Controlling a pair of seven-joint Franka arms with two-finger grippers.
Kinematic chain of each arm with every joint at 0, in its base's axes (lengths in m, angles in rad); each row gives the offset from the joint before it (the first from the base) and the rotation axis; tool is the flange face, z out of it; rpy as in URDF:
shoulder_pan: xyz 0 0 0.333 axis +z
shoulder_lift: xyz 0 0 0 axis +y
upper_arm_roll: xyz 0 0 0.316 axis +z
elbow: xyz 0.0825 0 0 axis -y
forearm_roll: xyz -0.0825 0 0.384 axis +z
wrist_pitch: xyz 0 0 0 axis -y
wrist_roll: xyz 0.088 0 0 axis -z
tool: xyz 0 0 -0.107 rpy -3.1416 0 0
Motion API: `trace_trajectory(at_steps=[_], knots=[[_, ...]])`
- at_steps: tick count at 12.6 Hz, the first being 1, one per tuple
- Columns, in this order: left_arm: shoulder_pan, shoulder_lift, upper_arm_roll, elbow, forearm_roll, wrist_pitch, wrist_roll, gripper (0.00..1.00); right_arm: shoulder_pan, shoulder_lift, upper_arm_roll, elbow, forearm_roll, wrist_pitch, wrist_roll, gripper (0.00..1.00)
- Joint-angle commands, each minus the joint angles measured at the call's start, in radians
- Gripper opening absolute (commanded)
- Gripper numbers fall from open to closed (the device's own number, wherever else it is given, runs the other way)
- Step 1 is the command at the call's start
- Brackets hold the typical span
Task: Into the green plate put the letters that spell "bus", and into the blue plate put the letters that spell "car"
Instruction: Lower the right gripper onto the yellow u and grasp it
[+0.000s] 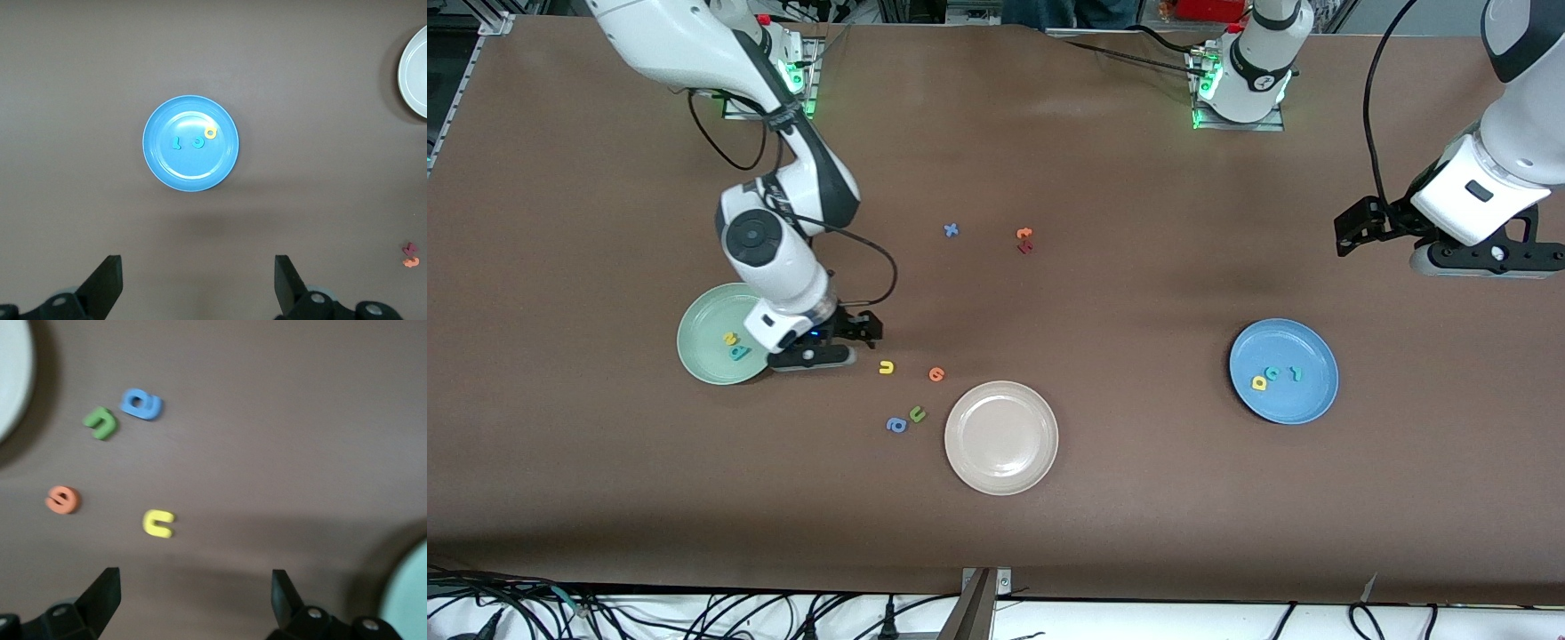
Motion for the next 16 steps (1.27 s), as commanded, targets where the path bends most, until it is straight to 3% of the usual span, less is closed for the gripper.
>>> trace_trajectory(at_steps=[1,4,6,10,16], knots=[[0.005,0.003,-0.012,0.022,-0.016,-0.02,-0.004,1.0,0.002,0.084,-0.007,0.118,-0.013,0.031,-0.174,0.99],[0.012,0.003,-0.012,0.027,-0.027,-0.02,0.0,1.0,0.005,0.098,-0.002,0.109,0.072,0.087,-0.156,0.98],[0.011,0.003,-0.012,0.027,-0.025,-0.035,0.0,1.0,0.013,0.11,-0.004,0.109,0.128,0.105,-0.076,0.88],[0.005,0.003,-0.014,0.025,-0.025,-0.037,-0.001,1.0,0.033,0.17,-0.004,0.112,0.137,0.139,0.137,0.81],[-0.004,0.003,-0.014,0.025,-0.027,-0.037,-0.004,1.0,0.044,0.205,-0.004,0.112,0.13,0.139,0.138,0.81]])
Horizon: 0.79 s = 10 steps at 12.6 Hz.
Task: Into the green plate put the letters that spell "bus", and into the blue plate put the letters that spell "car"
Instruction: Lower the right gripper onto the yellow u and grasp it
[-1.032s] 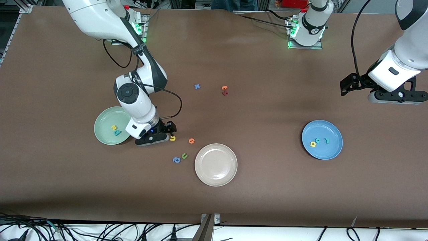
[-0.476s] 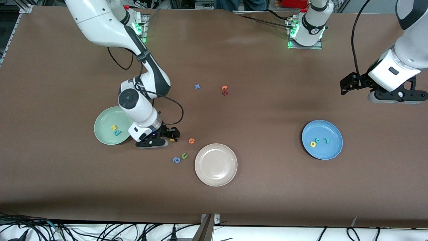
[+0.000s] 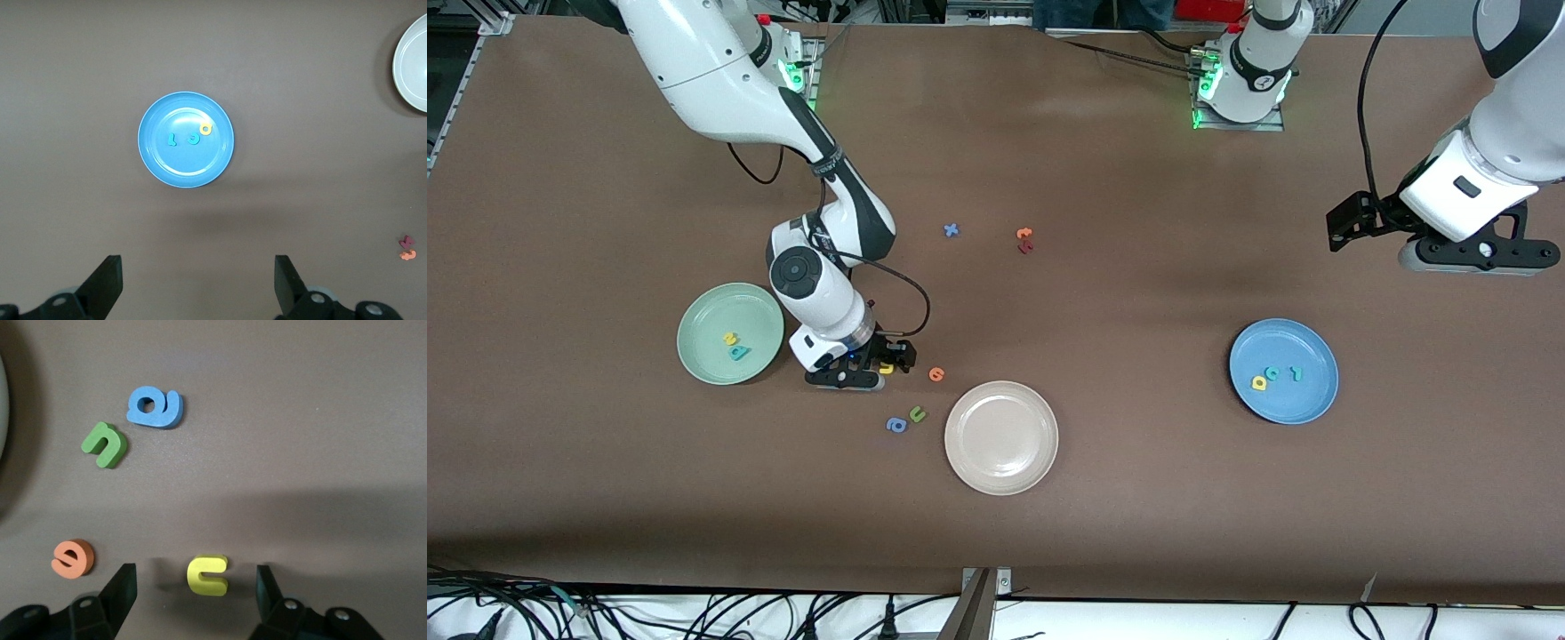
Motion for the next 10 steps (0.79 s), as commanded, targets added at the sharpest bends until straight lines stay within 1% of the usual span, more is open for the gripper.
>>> trace_trajectory(at_steps=[1,2,6,7,8,10], knots=[[-0.002,0.003,0.0,0.022,-0.027,-0.022,-0.004,1.0,0.007,0.02,-0.005,0.023,0.008,0.003,0.012,0.8],[-0.002,0.003,0.0,0.022,-0.027,-0.022,-0.004,1.0,0.007,0.023,-0.005,0.023,0.008,0.003,0.012,0.77],[-0.002,0.003,0.0,0.022,-0.027,-0.022,-0.005,1.0,0.007,0.033,-0.005,0.023,0.006,0.003,0.009,0.73],[-0.002,0.003,0.0,0.022,-0.027,-0.022,-0.005,1.0,0.007,0.033,-0.005,0.023,0.006,0.003,0.008,0.71],[-0.002,0.003,0.0,0.022,-0.025,-0.022,-0.005,1.0,0.007,0.034,-0.005,0.023,0.005,0.003,0.006,0.64],[-0.002,0.003,0.0,0.022,-0.025,-0.022,-0.005,1.0,0.008,0.034,-0.005,0.022,0.003,0.003,0.003,0.49]])
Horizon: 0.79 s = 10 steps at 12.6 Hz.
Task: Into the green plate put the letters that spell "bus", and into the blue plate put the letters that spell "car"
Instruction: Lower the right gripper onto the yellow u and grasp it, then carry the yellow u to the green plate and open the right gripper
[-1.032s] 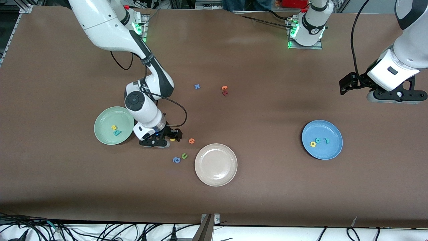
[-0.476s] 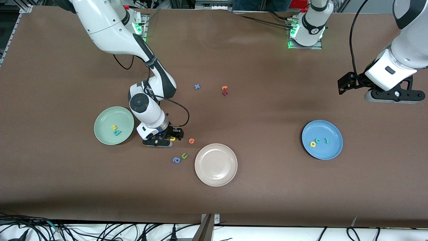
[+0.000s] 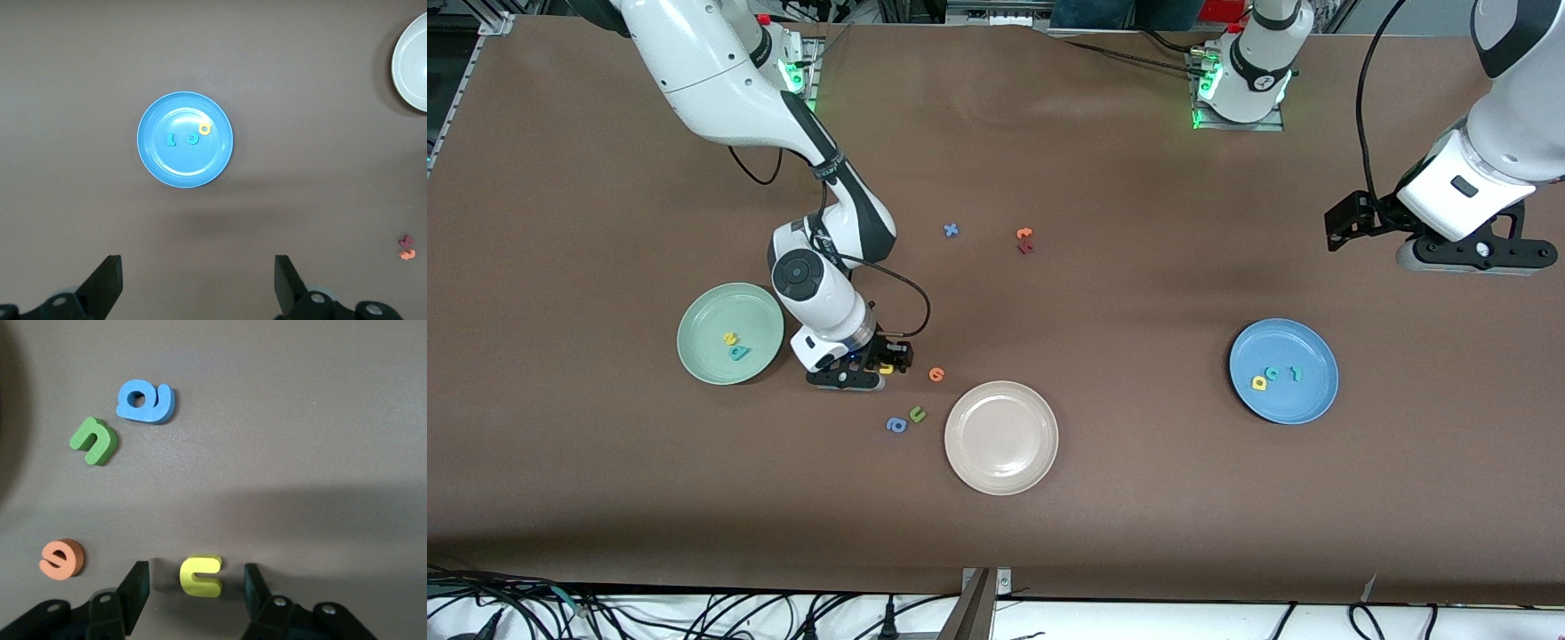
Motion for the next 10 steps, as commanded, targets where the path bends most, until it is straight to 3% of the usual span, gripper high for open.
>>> trace_trajectory(at_steps=[1,4,8,10], knots=[[-0.001,0.003,0.0,0.022,-0.025,-0.022,-0.005,1.0,0.008,0.03,-0.003,0.021,0.0,0.004,0.0,0.45],[0.001,0.003,0.0,0.022,-0.025,-0.022,-0.004,1.0,0.008,0.033,-0.003,0.021,0.0,0.004,0.0,0.42],[0.001,0.003,0.0,0.022,-0.025,-0.022,-0.004,1.0,0.008,0.033,-0.004,0.021,-0.001,0.002,-0.008,0.2],[0.001,0.003,0.0,0.022,-0.025,-0.022,-0.004,1.0,0.005,0.018,-0.006,0.024,0.0,-0.009,-0.037,0.17]])
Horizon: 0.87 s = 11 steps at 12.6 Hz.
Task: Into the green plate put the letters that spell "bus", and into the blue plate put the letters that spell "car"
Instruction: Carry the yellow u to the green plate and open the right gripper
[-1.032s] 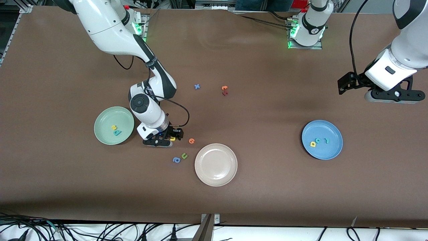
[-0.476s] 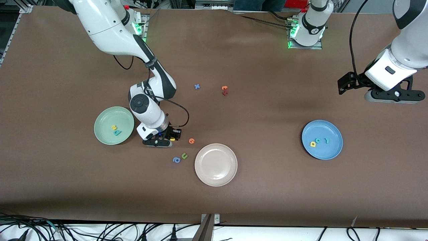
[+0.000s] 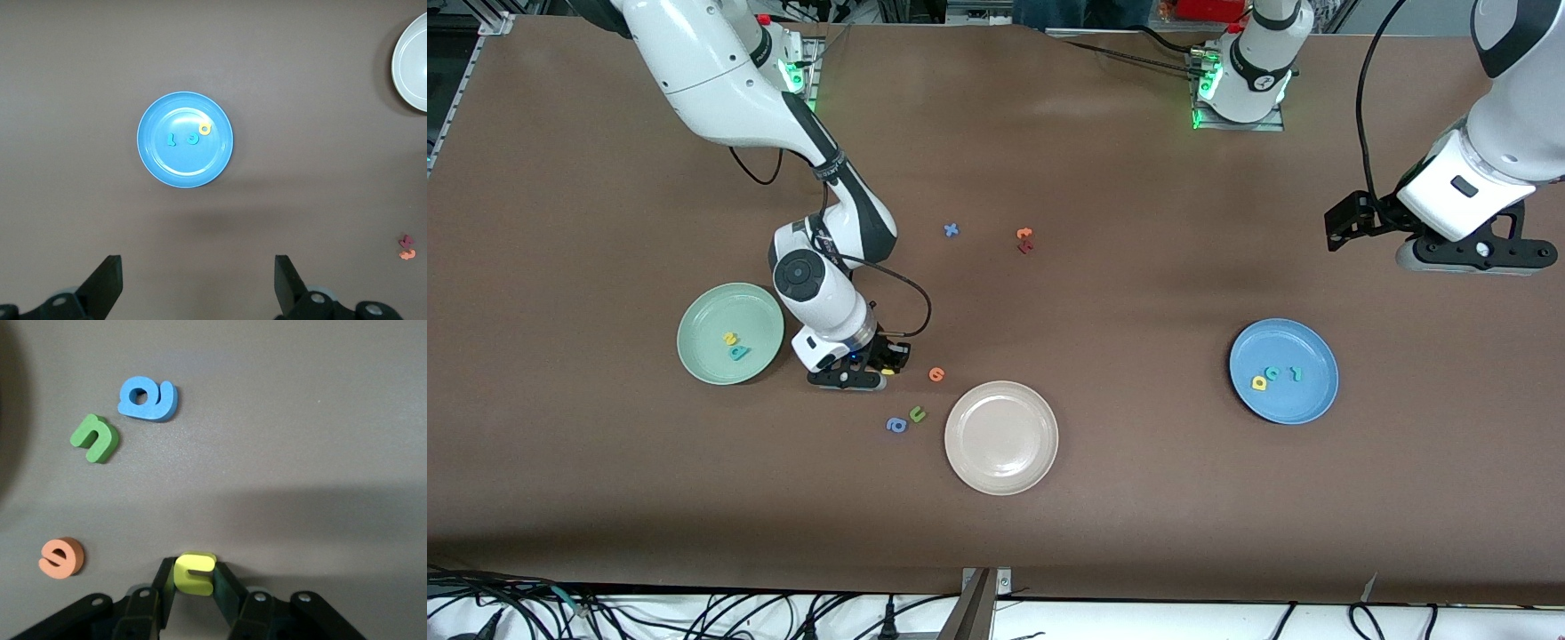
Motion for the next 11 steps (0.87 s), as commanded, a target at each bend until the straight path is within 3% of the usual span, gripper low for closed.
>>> trace_trajectory(at_steps=[1,3,6,11], knots=[[0.002,0.003,0.002,0.022,-0.025,-0.022,-0.004,1.0,-0.003,-0.006,-0.009,0.021,0.001,-0.025,-0.035,0.17],[0.002,0.003,0.002,0.022,-0.025,-0.022,-0.004,1.0,-0.018,-0.057,-0.024,0.033,0.001,-0.128,-0.096,0.17],[0.002,0.003,0.002,0.022,-0.027,-0.022,-0.004,1.0,-0.069,-0.143,-0.079,0.014,0.001,-0.271,-0.353,0.17],[0.002,0.003,0.002,0.022,-0.027,-0.022,-0.004,1.0,-0.156,-0.259,-0.176,-0.179,0.001,-0.316,-0.717,0.22]])
